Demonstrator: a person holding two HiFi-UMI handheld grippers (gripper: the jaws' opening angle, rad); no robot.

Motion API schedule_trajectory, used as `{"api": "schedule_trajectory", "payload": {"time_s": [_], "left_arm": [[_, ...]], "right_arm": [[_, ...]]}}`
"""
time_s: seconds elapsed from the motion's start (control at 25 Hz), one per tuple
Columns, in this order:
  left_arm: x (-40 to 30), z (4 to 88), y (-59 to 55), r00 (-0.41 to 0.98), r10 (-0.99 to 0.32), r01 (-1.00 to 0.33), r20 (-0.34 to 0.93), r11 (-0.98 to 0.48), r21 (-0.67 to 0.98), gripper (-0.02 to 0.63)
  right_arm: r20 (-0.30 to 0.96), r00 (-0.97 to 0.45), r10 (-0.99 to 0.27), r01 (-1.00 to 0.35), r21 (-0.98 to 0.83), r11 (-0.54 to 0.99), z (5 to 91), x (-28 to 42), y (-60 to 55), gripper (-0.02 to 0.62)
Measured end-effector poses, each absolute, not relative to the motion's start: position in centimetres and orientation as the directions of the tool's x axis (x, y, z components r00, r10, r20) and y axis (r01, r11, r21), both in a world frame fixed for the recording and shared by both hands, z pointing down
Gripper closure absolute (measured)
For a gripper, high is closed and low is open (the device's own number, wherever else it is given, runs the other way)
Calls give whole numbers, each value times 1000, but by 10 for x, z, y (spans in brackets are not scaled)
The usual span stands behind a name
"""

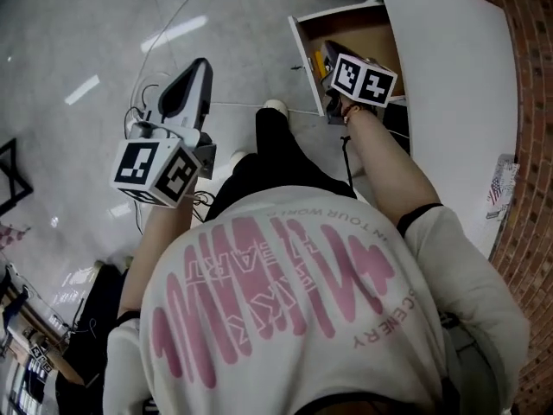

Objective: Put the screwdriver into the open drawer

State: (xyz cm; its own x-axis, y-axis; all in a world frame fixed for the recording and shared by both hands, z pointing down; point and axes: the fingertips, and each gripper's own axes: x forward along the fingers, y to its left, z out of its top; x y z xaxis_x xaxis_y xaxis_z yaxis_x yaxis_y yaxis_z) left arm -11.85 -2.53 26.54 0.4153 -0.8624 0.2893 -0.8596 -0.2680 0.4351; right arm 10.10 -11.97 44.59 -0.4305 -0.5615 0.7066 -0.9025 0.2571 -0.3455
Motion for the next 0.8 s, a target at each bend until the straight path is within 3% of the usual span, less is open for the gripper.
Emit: {"api": "schedule_trajectory", "payload": {"time_s": [0.24,0.44,0.8], "left_arm": [[-136,187,9,424,-895,-842,141,-332,425,603],[-124,125,41,457,-888,-833,44,-411,370,601],[-116,49,80,466,-877,-850,-119,-481,216,603]], "right_arm": [[348,-560,-752,-802,-457,385,276,52,-95,584],[132,-619,-774,-734,-448,511,151,33,-53,584],[-68,-647,-759,-715,-293,635,30,29,26,584]]}}
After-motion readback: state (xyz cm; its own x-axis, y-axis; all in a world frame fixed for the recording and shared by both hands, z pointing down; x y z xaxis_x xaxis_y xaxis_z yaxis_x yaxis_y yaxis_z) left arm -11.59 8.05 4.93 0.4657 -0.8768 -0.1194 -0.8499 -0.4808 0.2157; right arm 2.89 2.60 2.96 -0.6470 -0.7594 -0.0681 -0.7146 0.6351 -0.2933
